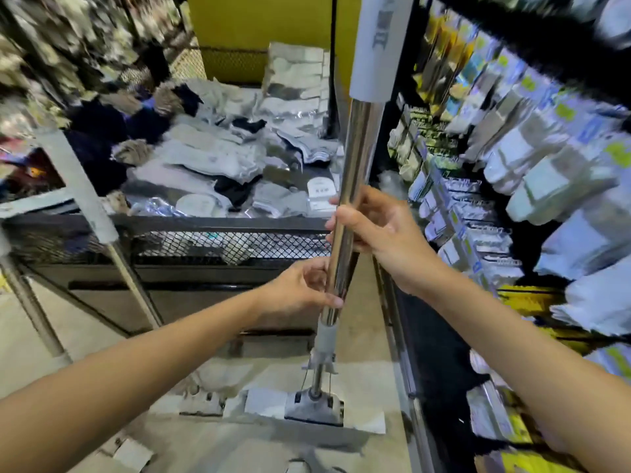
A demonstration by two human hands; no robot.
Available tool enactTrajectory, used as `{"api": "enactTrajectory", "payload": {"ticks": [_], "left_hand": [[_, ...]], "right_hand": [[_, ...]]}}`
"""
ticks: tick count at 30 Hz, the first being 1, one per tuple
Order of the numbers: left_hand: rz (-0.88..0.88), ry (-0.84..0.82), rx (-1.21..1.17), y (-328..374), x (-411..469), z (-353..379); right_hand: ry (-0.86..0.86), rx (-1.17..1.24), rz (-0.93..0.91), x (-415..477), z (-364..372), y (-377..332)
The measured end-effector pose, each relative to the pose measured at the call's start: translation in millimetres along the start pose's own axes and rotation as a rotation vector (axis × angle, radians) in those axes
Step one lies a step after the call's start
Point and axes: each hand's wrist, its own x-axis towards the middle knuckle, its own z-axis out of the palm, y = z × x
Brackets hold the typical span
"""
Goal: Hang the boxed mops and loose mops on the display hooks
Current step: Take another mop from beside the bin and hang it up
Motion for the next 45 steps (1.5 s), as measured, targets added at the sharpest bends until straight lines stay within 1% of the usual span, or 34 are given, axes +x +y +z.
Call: {"api": "enactTrajectory", "payload": {"ticks": [4,8,10,12,15,20,25,28,33,36,39,41,45], "left_hand": [[0.126,0.104,0.096,63.6,-39.3,7.3],[0.218,0.132,0.141,124.3,-83.2,13.3],[0.252,0.172,0.161,147.3,-105.1,16.1],[0.283,0.232,0.162,161.7,-128.1,22.2],[0.306,0.375,0.163,172.6,-167.7,33.8],[0.325,0.603,0.106,182.4,-238.6,55.9],[0.291,0.897,0.077,181.9,-314.2,80.2],[0.25,1.036,0.095,171.4,-360.7,94.9],[0.213,1.25,0.045,144.5,-458.1,117.2],[0.195,1.347,0.046,124.3,-526.6,136.4],[0.184,1.441,0.055,99.1,-598.8,157.9],[0.165,1.509,0.068,83.4,-647.8,172.4],[0.157,1.611,0.062,57.2,-743.2,196.4]], "right_hand": [[-0.014,-0.003,-0.119,-3.3,5.7,-75.9],[-0.042,-0.003,-0.243,-9.7,18.4,-138.8],[-0.074,-0.04,-0.32,-12.7,26.2,-163.6],[-0.139,-0.07,-0.393,-18.5,34.3,-185.1],[-0.273,-0.064,-0.492,-31.1,50.5,-213.6],[-0.483,-0.038,-0.589,-50.4,91.4,-250.0],[-0.691,0.082,-0.595,-82.8,149.1,-279.1],[-0.796,0.108,-0.551,-106.7,187.3,-288.0],[-0.974,0.182,-0.53,-169.0,266.3,-301.9],[-1.102,0.223,-0.556,-218.7,319.2,-310.3],[-1.205,0.264,-0.539,-275.6,372.9,-319.0],[-1.264,0.289,-0.513,-315.8,409.9,-325.5],[-1.341,0.334,-0.534,-393.9,478.4,-339.2]]}}
